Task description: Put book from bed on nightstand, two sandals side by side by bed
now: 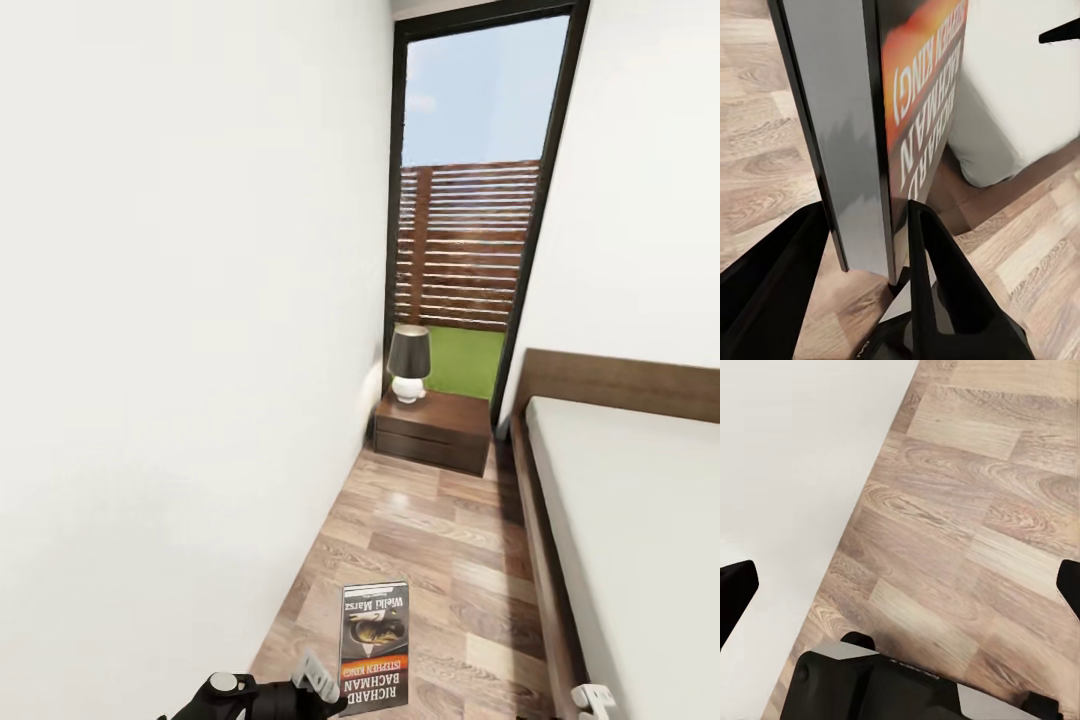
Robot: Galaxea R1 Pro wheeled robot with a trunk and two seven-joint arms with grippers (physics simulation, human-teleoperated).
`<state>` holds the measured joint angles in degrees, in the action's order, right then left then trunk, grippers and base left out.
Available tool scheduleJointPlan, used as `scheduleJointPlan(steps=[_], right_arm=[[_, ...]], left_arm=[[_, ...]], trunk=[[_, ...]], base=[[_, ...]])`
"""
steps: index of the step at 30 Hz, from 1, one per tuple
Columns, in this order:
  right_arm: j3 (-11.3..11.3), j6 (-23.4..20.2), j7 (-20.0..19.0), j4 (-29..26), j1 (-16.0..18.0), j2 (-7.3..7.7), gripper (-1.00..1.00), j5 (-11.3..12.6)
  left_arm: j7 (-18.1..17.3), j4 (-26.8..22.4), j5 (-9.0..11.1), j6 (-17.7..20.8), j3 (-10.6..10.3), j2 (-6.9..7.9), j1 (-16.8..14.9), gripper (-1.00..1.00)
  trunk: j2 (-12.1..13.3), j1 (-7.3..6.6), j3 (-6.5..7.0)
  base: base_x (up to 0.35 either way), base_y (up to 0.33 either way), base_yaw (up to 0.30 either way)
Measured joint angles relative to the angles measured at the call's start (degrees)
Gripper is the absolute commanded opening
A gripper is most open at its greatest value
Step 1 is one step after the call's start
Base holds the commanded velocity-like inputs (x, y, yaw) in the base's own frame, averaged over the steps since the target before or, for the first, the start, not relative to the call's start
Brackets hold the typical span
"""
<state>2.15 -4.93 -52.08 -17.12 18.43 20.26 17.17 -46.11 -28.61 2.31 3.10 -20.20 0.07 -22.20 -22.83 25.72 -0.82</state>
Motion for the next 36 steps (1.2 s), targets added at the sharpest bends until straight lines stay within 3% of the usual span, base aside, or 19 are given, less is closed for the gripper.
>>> scheduleJointPlan(steps=[12, 36], right_arm=[[0.00, 0.00, 0.00, -0.01, -0.01, 0.00, 1.00, 0.00], [0.00, 0.00, 0.03, -0.01, -0.02, -0.01, 1.00, 0.00]], left_arm=[[0.00, 0.00, 0.08, -0.07, 0.01, 0.04, -0.01, -1.00], [0.00, 0.00, 0.10, -0.08, 0.01, 0.02, 0.00, -1.00]], trunk=[[0.01, 0.03, -0.01], [0.04, 0.03, -0.42]], base=[[0.224, 0.000, -0.031], [0.002, 0.000, -0.266]])
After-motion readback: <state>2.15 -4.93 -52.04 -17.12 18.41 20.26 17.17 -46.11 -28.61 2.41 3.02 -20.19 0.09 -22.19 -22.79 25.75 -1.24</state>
